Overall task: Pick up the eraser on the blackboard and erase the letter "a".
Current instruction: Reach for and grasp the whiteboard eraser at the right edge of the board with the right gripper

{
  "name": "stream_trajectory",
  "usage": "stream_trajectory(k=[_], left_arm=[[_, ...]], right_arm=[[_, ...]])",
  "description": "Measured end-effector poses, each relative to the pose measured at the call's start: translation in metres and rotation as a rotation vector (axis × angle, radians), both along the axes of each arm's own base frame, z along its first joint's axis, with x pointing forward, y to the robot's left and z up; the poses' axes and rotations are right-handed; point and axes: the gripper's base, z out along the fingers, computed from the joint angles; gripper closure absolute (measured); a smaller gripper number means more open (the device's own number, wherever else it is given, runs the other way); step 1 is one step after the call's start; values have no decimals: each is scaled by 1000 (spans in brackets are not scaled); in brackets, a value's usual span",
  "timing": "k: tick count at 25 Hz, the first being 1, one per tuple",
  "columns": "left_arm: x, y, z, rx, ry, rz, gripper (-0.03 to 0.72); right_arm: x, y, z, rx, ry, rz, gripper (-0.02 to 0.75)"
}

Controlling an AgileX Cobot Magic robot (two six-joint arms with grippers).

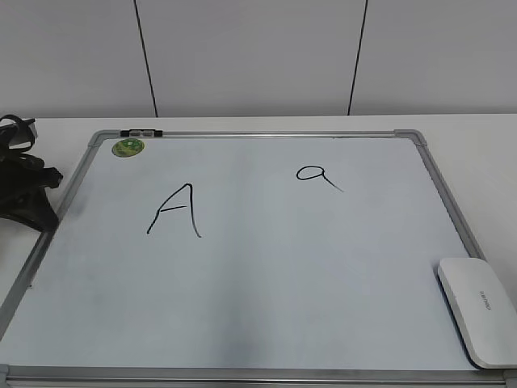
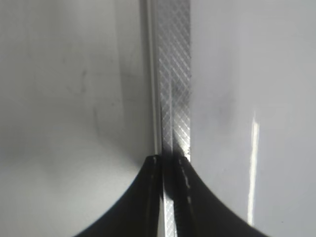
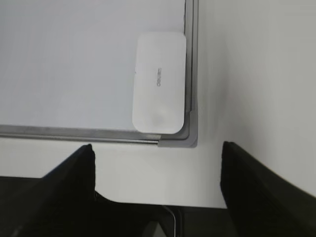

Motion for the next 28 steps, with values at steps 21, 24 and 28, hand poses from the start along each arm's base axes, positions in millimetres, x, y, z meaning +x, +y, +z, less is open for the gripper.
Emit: stream_trajectory(k=[21,24,28], left_arm=[[0,0,0,-1,2,-1,657],[0,0,0,-1,2,-1,657],[0,0,0,-1,2,-1,657]], right_arm=[[112,13,-69,-20,369,32,151],[119,19,-81,-81,400,36,151],[128,20,-92,-100,421,25,151]])
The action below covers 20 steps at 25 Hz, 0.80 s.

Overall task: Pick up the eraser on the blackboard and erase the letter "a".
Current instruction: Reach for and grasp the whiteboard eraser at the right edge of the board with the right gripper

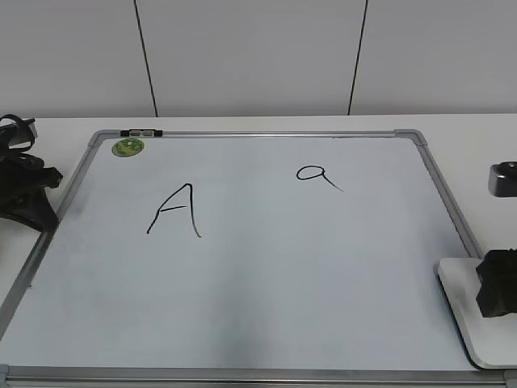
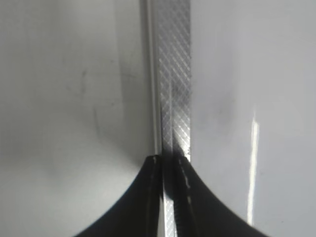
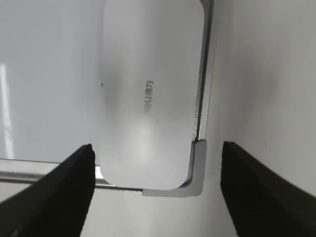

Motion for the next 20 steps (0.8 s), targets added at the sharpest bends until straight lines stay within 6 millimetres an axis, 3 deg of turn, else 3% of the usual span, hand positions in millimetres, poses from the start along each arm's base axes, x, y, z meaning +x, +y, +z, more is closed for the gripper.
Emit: stream_trajectory(k=[8,20], left_arm=[[0,0,0,0,0,0,657],[0,0,0,0,0,0,657]], right_arm=[[20,4,-9,26,-16,-23,81],[34,7,-33,21,69,-31,76]])
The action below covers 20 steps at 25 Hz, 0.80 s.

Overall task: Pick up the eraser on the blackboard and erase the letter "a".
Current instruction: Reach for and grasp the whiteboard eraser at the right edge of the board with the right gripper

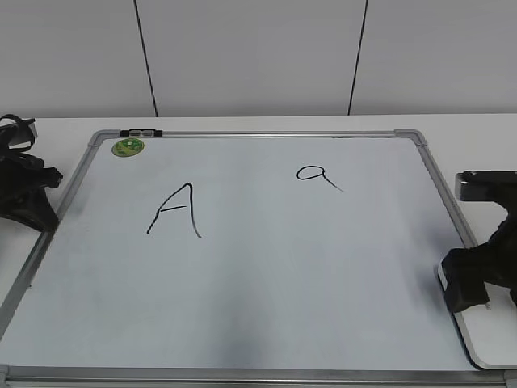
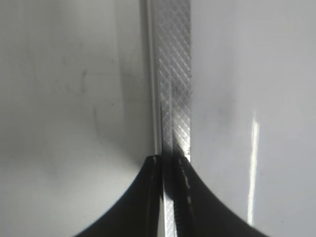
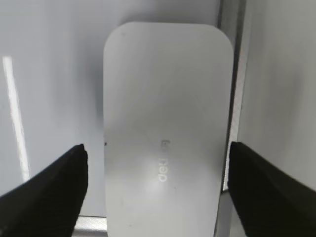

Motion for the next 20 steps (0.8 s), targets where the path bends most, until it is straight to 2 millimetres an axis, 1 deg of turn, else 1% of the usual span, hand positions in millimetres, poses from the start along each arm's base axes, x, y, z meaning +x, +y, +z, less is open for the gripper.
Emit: stream_trajectory(k=[8,10,14,20], left_arm=[[0,0,0,0,0,0,657],[0,0,0,0,0,0,657],[0,0,0,0,0,0,657],[0,0,0,0,0,0,657]], right_arm=[[5,1,-14,-6,39,0,83],[6,1,-15,-5,36,0,106],[6,0,-15,-9,34,3,194],[6,0,-15,-10,34,1,203]])
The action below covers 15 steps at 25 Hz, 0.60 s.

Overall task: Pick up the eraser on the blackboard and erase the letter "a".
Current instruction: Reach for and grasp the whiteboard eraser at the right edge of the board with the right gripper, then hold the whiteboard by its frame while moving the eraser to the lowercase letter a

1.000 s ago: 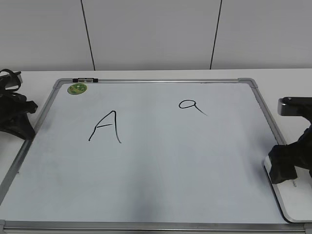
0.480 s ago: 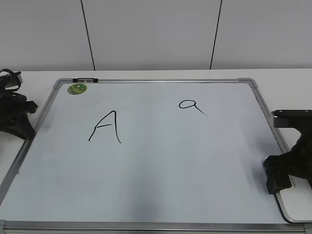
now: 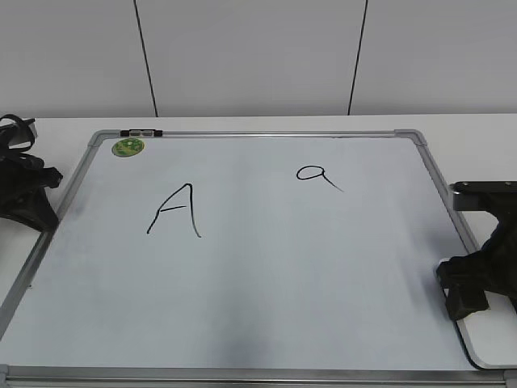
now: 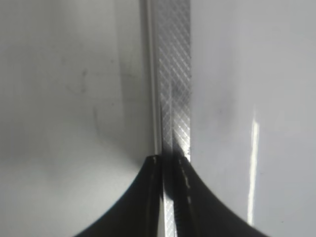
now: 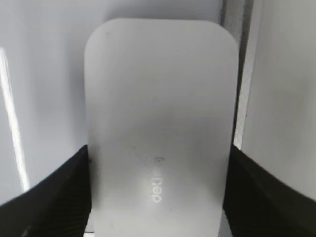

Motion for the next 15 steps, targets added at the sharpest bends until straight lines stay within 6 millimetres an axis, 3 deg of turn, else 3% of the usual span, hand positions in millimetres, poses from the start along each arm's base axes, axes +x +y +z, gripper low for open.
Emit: stream_trajectory(k=[6,11,15], left_arm=[[0,0,0,0,0,0,657],[0,0,0,0,0,0,657],[0,0,0,0,0,0,657]], right_arm=[[-4,-1,8,0,-4,2,204],[-10,-1,37,10,-39,-1,204],[0,1,62,18,-80,1,204]])
